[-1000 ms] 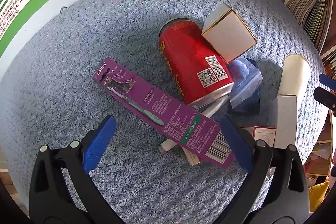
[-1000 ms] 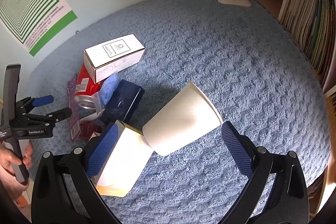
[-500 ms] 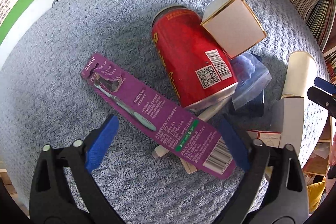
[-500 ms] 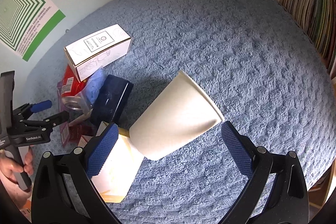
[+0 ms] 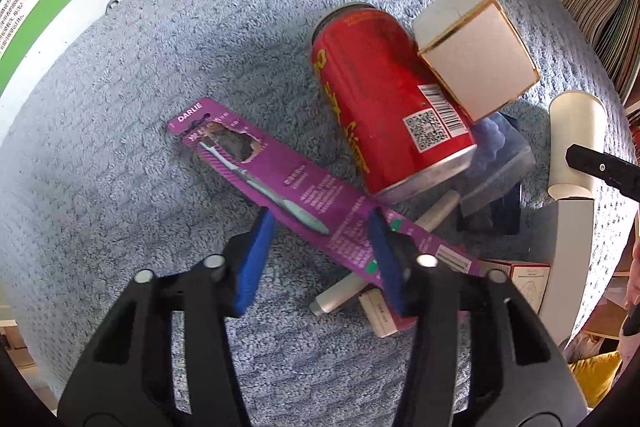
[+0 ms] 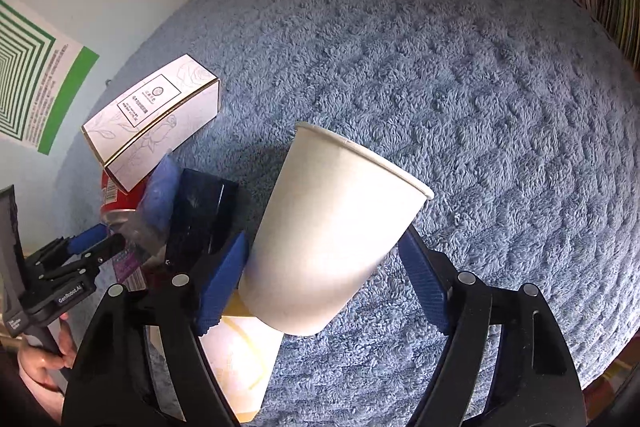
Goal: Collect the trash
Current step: 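Grasp the white paper cup with the right tool while the left tool grasps the purple toothbrush package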
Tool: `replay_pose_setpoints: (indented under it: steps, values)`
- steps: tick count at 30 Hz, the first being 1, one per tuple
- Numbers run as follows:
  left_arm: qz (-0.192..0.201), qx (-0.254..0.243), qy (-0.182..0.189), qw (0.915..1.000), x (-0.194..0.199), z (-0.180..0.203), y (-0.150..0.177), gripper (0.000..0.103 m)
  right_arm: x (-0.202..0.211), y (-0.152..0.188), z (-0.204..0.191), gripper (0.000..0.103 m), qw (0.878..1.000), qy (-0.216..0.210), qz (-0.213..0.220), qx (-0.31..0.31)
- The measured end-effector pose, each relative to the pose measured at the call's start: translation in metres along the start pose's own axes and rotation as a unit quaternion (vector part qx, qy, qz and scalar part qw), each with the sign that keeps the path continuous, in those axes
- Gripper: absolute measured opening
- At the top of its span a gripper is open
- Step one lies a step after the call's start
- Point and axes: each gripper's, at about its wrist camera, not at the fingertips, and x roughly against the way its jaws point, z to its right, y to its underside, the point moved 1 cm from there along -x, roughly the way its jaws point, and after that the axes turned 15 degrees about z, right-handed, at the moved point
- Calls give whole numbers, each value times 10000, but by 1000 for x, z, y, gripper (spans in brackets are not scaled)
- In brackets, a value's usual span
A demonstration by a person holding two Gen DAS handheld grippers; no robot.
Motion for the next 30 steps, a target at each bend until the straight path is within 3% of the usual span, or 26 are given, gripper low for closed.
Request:
replay_pose_setpoints:
  steps: [5,7,11,14,16,21,23,25,30]
  values:
    - [103,59,107,9999,5,-10,-2,18,-2,-8,-11,68,10000,-50,-17,68]
    - [153,31,116,9998,7,-12,-2,4,1,-10,-9,67,10000,-44,19,73]
    - [71,95,266,9996,2,-19,-4,1,8,-9,-3,67,10000,-48,39,76]
    - [75,346,349,9988,2,-22,-3,17,12,-8,-2,67,9999,-54,46,103]
    - [135,470,376,9981,2,-24,-5,44,15,-6,-2,67,9999,-64,52,107]
    - [119,885,552,9945,-6,-24,-11,51,21,7,-2,67,9999,-57,31,99]
    - [105,869,550,9946,-12,-22,-13,42,20,7,-2,67,9999,-47,23,102]
    - [98,636,429,9970,-16,-16,-15,2,18,6,-3,67,9999,-45,18,105]
    - [108,614,769,9951,-21,-10,-18,0,12,-8,4,67,9999,-53,12,108]
